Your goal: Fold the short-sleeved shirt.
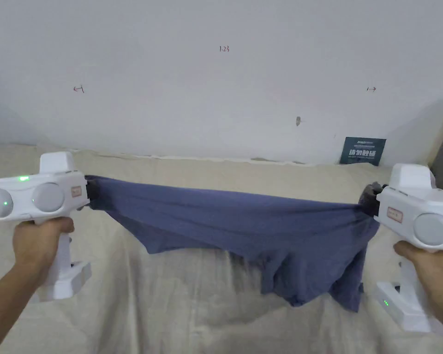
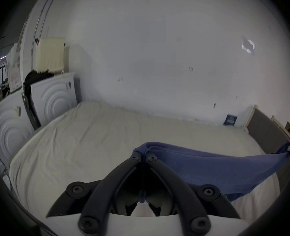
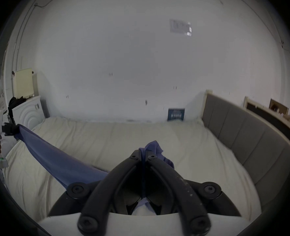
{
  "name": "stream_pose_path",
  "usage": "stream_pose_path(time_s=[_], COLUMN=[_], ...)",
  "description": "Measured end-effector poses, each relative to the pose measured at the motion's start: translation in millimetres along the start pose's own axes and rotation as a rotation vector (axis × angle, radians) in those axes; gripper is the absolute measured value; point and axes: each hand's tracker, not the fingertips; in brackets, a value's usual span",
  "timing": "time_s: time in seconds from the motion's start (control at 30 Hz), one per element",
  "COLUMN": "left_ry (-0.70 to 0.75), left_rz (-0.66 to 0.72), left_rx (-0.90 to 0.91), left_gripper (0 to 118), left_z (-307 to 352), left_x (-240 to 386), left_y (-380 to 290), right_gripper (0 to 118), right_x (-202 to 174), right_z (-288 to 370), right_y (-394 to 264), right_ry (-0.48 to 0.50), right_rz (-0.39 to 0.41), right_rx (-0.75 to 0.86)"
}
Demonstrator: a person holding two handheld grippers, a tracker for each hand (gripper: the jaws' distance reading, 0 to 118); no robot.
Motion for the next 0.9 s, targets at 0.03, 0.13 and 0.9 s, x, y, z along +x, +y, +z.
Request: stream_pose_path(time_s=[0.03,0.13,0.9], left_ry=[0.004,0.015,0.06], left_rz=[0.004,-0.001,-0.036], left_rx=[-0.023,-0.124,-0.557], left_gripper=[3,3,3], left_z=[-3.5,-1.5,153.8], left_x=[-6.9,-22.8,-107.9], left_y=[-16.9,-79.3,-330.9], right_gripper=[4,4,4], right_x=[-1.1,-3.3,8.3], right_z=[-1.7,-1.3,151.7], right_y=[-14.7,-66.6,-332.8], right_ry=[0.006,0.014,-0.052], right_rz=[-0.004,-0.028,-0.133], right_rx=[-0.023,-0.115,-0.615])
